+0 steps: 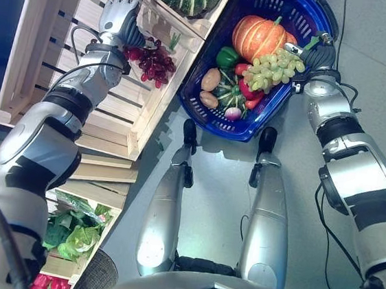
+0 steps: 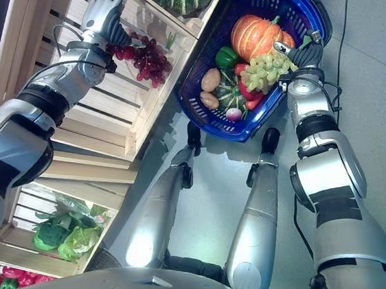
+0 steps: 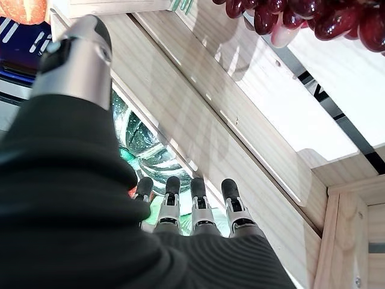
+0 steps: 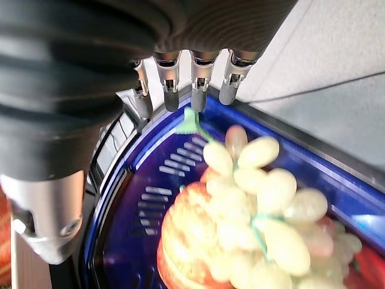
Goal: Pick up fruits and vegetables into the basket
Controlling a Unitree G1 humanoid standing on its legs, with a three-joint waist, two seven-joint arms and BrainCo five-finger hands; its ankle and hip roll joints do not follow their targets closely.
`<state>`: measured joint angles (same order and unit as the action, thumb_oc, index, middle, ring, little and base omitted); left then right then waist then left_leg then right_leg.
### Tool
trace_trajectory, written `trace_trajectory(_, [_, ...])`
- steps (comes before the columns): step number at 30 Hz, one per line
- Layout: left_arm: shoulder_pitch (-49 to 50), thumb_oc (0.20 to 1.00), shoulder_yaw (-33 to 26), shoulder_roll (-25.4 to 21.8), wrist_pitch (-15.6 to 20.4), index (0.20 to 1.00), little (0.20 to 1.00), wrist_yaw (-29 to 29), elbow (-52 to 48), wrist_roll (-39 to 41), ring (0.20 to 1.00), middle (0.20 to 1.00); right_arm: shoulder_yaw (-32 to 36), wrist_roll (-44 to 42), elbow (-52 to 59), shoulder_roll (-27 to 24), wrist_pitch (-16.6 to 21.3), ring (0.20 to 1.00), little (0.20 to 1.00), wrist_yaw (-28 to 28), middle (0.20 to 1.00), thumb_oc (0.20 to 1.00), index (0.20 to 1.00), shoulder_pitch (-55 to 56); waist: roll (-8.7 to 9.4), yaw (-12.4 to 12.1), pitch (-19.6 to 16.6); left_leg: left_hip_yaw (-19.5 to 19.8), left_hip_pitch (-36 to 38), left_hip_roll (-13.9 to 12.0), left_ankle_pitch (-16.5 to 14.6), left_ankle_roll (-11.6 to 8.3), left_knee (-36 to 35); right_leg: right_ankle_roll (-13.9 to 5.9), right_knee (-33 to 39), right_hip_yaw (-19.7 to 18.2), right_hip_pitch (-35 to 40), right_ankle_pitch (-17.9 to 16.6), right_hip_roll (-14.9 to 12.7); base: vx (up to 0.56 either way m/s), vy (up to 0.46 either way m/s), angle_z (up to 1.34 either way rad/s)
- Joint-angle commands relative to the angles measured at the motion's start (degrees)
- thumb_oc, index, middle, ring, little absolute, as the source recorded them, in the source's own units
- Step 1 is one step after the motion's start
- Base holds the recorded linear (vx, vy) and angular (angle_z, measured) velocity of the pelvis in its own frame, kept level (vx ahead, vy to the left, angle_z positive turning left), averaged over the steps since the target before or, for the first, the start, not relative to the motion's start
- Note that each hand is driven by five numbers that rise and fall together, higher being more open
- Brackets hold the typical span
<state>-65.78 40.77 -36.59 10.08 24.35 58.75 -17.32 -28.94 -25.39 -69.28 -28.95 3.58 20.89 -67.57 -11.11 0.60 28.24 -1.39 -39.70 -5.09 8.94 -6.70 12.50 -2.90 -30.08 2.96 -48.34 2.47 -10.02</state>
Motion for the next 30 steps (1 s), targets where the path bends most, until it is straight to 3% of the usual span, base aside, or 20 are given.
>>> trace_trajectory(1, [4.3, 1.0, 0.6, 0.7, -4.1, 1.0, 1.0, -7.3, 11.5, 4.7, 1.0, 1.0, 2.4, -0.3, 2.8, -1.3, 4.4, 1.0, 1.0, 1.5, 1.0, 1.0, 1.0, 1.4, 3.53, 1.3, 1.6, -3.0, -2.0, 2.7, -4.4, 3.25, 5.2, 1.47, 6.2, 2.4, 4.1, -1.7, 3.1, 0.0, 0.0, 0.0])
trace_trajectory(6, [5.1, 1.0, -2.7, 0.1, -0.6, 1.0, 1.0, 5.0, 9.2, 3.0, 1.0, 1.0, 3.2, 1.1, 2.7, -1.5, 6.1, 1.0, 1.0, 1.6, 1.0, 1.0, 1.0, 4.0, 4.04, 1.2, 1.6, -2.7, -2.4, 2.7, -4.8, 3.42, 5.6, 1.56, 6.1, 2.5, 4.0, -1.4, 3.1, -0.01, -0.032, -0.03])
trace_trajectory(14, [6.2, 1.0, -6.8, -0.5, 1.5, 1.0, 1.0, 19.8, 5.1, -4.7, 1.0, 1.0, 4.3, -0.7, 3.0, -0.8, 8.0, 1.0, 1.0, 1.6, 1.0, 1.0, 1.0, 6.8, 5.1, 0.2, 1.6, -1.6, -2.8, 2.9, -5.1, 3.51, 5.9, 1.54, 6.0, 3.0, 4.1, -1.2, 3.2, -0.01, -0.045, -0.01])
trace_trajectory(17, [6.3, 1.0, -8.3, -0.9, 4.6, 1.0, 1.0, 28.1, 3.8, -8.1, 1.0, 1.0, 5.2, -1.7, 2.4, -0.5, 8.2, 1.0, 1.0, 1.9, 1.0, 1.0, 1.0, 8.1, 5.4, 0.0, 1.6, -1.3, -2.7, 3.0, -5.3, 3.45, 5.8, 1.56, 5.9, 3.2, 4.2, -0.9, 3.4, 0.0, 0.0, 0.0])
trace_trajectory(21, [5.9, 1.0, -8.5, -1.2, 6.9, 1.0, 1.0, 35.1, 2.0, -14.4, 1.0, 1.0, 6.4, -1.6, 1.0, -0.4, 8.0, 1.0, 1.0, 2.3, 1.0, 1.0, 1.0, 9.5, 5.64, -0.2, 1.6, -1.0, -3.1, 2.9, -5.5, 3.41, 6.1, 1.58, 5.7, 3.2, 4.0, -0.7, 3.4, 0.0, 0.0, 0.0])
trace_trajectory(30, [5.5, 1.0, -3.9, -0.7, 9.7, 1.0, 1.0, 35.7, 0.5, -24.1, 1.0, 1.0, 7.9, -1.7, -1.0, -0.7, 7.0, 1.0, 1.0, 2.8, 1.0, 1.0, 1.0, 11.3, 6.08, 0.0, 1.6, -0.8, -3.6, 2.9, -6.0, 3.7, 6.2, 1.43, 5.7, 3.2, 3.6, -1.0, 3.8, 0.0, 0.0, 0.0])
